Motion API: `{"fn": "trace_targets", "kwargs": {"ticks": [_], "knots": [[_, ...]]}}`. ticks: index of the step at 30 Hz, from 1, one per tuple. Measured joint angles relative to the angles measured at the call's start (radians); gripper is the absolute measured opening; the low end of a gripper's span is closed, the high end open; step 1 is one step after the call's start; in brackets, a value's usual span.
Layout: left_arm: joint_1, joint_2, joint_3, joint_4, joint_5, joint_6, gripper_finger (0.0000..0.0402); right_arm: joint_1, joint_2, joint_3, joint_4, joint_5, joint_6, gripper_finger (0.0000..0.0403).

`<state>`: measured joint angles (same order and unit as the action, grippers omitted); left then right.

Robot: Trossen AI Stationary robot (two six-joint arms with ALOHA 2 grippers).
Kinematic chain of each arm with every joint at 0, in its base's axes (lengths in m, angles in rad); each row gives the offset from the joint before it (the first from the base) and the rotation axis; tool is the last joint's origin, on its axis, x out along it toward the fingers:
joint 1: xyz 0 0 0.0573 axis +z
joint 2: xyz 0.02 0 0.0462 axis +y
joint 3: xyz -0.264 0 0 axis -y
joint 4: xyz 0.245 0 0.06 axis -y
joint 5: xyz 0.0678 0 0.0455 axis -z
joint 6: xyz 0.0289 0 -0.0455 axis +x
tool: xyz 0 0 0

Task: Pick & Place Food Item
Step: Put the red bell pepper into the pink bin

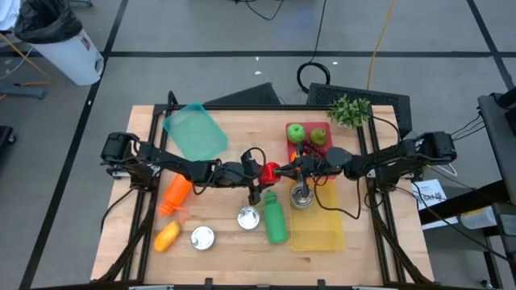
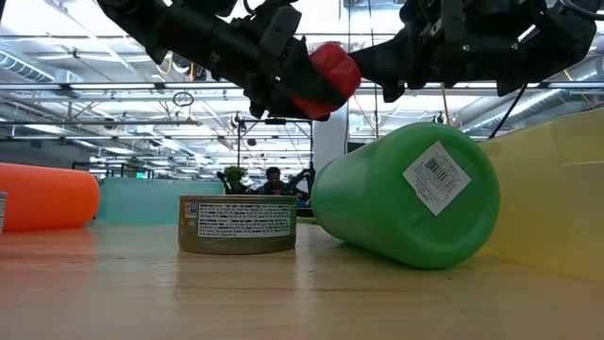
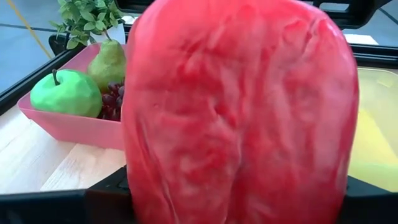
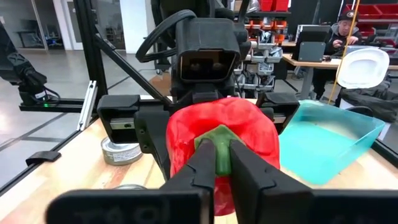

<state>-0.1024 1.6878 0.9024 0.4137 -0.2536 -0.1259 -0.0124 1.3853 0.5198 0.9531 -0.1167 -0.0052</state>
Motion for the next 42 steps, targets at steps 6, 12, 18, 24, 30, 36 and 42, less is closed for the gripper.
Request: {"fn": "trace_targets", "kwargs": {"ticks": [6,12,18,24,30,36,42], "knots": [[0.000,0.000,0.000,0.005,0.002,-0.062,0.0304,0.000,0.000,0.000,0.000,-0.001,-0.010,0.0013],[0.001,0.000,0.000,0.007,-0.001,-0.085,0.0360,0.000,-0.004,0.000,-0.003,-0.007,-0.008,0.0013],[-0.002,-0.015,0.000,0.001,-0.013,-0.081,0.0387,-0.019,-0.091,-0.001,-0.097,-0.018,-0.009,0.0013],[-0.002,-0.080,0.001,-0.025,-0.012,-0.034,0.0384,-0.027,-0.192,-0.001,-0.227,-0.015,-0.016,0.0013],[-0.002,-0.120,0.001,-0.021,-0.012,-0.026,0.0373,-0.028,-0.317,-0.002,-0.397,0.002,-0.024,0.0013],[-0.002,-0.120,0.001,-0.025,-0.010,-0.026,0.0371,-0.038,-0.494,-0.002,-0.648,0.083,-0.018,0.0013],[-0.002,-0.120,0.001,-0.020,-0.010,-0.026,0.0381,-0.052,-0.630,-0.002,-0.910,0.203,0.002,0.0013]]}}
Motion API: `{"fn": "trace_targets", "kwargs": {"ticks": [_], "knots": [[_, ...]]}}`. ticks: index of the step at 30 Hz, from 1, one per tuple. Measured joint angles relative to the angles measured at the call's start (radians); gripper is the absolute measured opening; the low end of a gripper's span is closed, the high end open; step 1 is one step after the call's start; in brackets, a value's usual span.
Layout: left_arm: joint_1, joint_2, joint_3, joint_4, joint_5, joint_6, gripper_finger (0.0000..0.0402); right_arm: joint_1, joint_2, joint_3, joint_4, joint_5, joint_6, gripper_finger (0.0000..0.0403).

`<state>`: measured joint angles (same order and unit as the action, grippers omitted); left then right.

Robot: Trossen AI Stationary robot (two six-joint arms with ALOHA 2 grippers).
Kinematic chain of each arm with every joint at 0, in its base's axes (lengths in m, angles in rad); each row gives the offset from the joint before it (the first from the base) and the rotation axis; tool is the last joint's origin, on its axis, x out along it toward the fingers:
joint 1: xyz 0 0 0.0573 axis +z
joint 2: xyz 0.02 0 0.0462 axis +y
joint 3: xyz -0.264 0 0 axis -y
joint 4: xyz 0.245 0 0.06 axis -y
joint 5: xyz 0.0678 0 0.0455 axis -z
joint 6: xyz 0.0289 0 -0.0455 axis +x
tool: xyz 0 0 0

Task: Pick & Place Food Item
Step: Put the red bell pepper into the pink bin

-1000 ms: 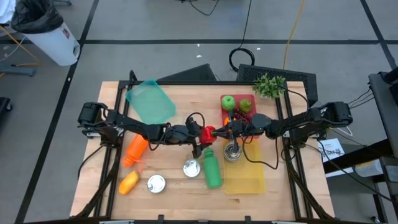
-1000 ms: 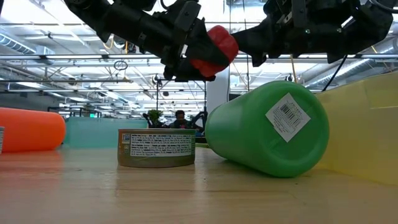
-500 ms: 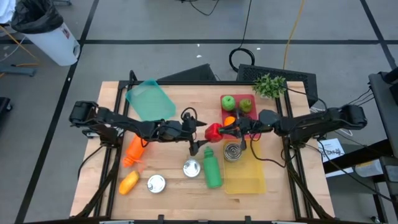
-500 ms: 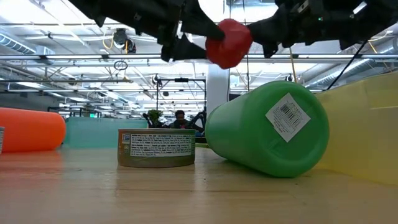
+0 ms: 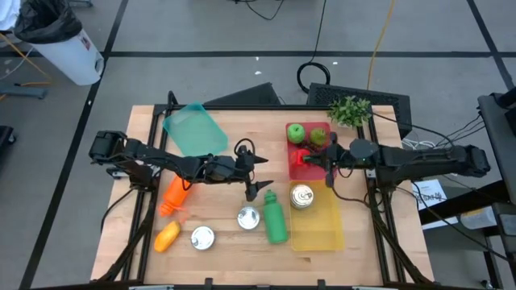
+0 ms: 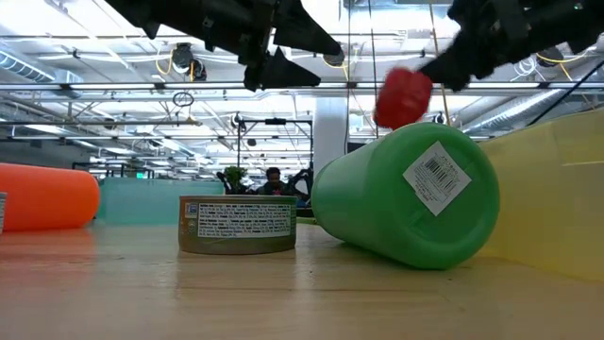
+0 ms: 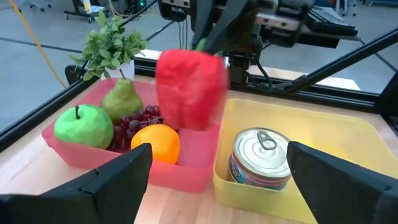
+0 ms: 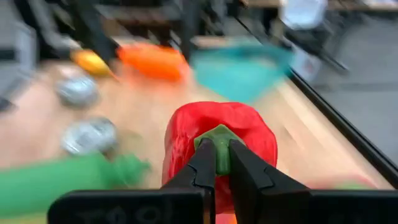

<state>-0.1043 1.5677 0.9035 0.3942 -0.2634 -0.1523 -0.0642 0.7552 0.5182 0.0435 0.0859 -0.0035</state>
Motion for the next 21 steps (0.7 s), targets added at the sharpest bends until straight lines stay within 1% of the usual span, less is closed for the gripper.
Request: {"fn": "trace_targets", "kwargs": {"ticks": [2,7,10,12,18,21], "knots": [[0.000,0.000,0.000,-0.002,0.000,0.000,0.0383,-0.001,-0.034,0.000,-0.082,0.045,0.024,0.0013],[0.000,0.000,0.000,-0.002,0.001,0.000,0.0376,-0.001,-0.105,0.000,-0.238,0.049,0.092,0.0013],[0.000,0.000,0.000,-0.001,0.001,0.000,0.0369,-0.001,-0.139,0.000,-0.316,0.092,0.126,0.0013],[0.000,0.000,0.000,-0.002,0.001,0.000,0.0366,-0.001,-0.157,0.000,-0.363,0.100,0.149,0.0013],[0.000,0.000,0.000,-0.004,0.001,0.000,0.0371,-0.002,-0.200,-0.034,-0.449,0.098,0.207,0.0013],[0.000,0.000,0.000,-0.008,0.001,0.000,0.0376,-0.002,-0.216,-0.060,-0.454,0.097,0.233,0.0013]]}}
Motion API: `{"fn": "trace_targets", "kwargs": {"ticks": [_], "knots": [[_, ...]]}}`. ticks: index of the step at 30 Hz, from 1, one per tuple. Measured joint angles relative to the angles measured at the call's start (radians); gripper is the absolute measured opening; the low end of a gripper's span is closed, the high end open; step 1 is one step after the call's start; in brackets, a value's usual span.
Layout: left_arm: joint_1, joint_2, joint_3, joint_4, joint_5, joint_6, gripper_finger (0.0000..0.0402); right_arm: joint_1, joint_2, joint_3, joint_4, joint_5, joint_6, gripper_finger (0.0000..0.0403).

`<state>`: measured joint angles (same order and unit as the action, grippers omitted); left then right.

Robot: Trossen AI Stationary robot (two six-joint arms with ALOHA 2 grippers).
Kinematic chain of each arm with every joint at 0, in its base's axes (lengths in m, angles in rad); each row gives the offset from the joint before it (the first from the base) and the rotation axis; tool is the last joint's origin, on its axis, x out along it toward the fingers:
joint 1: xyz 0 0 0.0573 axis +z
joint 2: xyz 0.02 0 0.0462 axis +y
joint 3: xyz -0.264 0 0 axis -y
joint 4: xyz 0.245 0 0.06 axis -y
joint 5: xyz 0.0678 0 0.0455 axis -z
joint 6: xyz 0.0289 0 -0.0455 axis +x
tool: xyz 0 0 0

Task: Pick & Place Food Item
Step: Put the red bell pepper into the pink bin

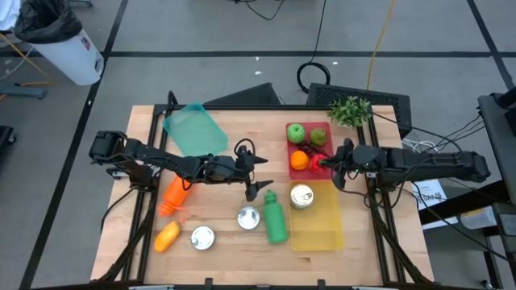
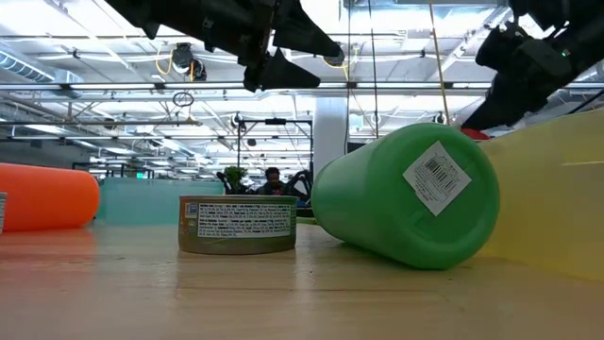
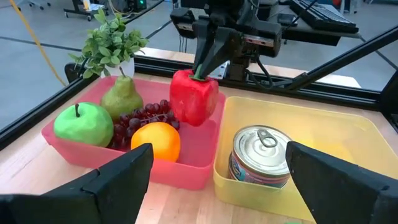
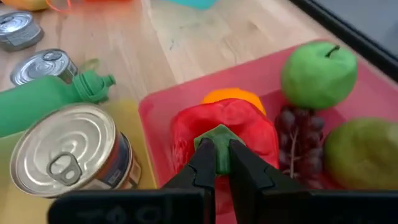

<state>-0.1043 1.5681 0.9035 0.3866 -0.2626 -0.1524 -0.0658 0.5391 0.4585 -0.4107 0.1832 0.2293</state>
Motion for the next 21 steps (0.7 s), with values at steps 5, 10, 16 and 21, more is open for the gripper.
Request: {"fn": "trace_targets", "kwargs": {"ticks": [5,10,16,21], "knots": [[0.000,0.000,0.000,-0.001,0.000,0.000,0.0372,0.000,-0.022,-0.029,-0.030,-0.001,0.028,0.0019],[0.000,0.000,0.000,-0.002,0.000,0.000,0.0363,0.000,-0.025,-0.033,-0.050,-0.003,0.067,0.0012],[0.000,0.000,0.000,-0.002,0.000,0.000,0.0364,0.000,-0.022,-0.033,-0.095,-0.004,0.175,0.0014],[0.000,0.001,0.000,-0.002,0.000,0.020,0.0366,0.000,-0.018,-0.033,-0.124,0.017,0.277,0.0015]]}}
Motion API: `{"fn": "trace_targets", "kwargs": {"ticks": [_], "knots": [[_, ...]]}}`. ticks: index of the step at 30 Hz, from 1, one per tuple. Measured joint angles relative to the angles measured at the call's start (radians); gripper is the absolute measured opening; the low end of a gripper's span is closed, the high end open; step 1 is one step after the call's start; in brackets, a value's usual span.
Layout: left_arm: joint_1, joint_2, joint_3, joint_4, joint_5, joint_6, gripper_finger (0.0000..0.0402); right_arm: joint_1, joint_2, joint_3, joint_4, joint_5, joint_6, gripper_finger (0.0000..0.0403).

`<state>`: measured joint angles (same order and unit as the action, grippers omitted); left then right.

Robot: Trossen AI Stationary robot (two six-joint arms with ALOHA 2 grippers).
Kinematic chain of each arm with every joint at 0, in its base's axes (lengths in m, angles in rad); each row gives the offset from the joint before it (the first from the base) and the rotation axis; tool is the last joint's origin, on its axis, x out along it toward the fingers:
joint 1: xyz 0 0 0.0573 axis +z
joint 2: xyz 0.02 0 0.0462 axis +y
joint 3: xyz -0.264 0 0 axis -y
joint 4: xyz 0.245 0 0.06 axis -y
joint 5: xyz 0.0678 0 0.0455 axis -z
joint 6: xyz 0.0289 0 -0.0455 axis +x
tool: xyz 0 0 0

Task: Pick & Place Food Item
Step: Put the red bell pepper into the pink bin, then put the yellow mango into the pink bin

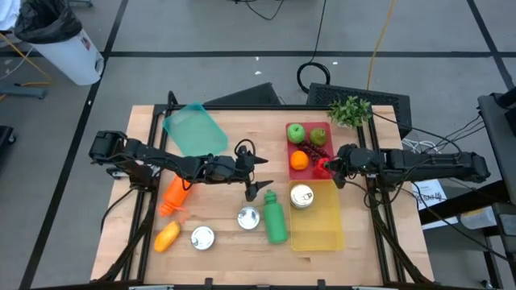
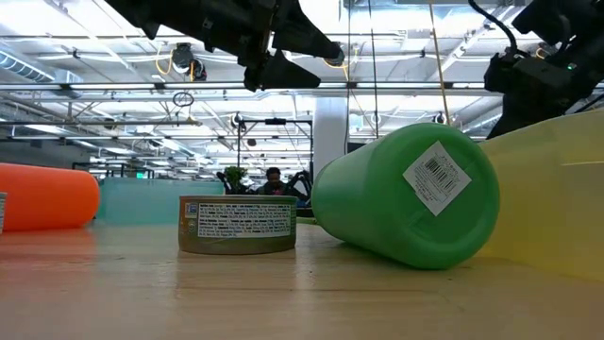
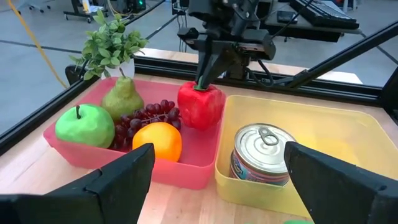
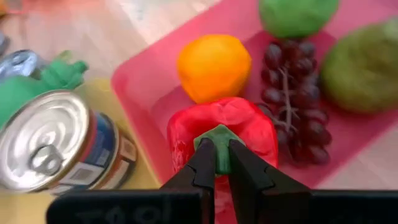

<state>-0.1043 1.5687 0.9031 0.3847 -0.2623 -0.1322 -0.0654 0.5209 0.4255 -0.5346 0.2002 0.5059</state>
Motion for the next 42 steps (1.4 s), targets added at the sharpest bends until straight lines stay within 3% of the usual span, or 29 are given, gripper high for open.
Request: {"fn": "trace_targets", "kwargs": {"ticks": [11,23,42], "knots": [[0.000,0.000,0.000,0.001,0.000,0.006,0.0356,0.000,0.015,0.000,-0.061,0.012,0.068,0.0018],[0.000,0.000,0.000,0.001,0.000,0.002,0.0356,0.000,0.019,0.000,-0.048,0.009,0.059,0.0065],[0.000,0.000,-0.001,-0.047,0.000,-0.030,0.0356,0.002,-0.007,0.000,0.367,0.005,-0.141,0.0084]]}}
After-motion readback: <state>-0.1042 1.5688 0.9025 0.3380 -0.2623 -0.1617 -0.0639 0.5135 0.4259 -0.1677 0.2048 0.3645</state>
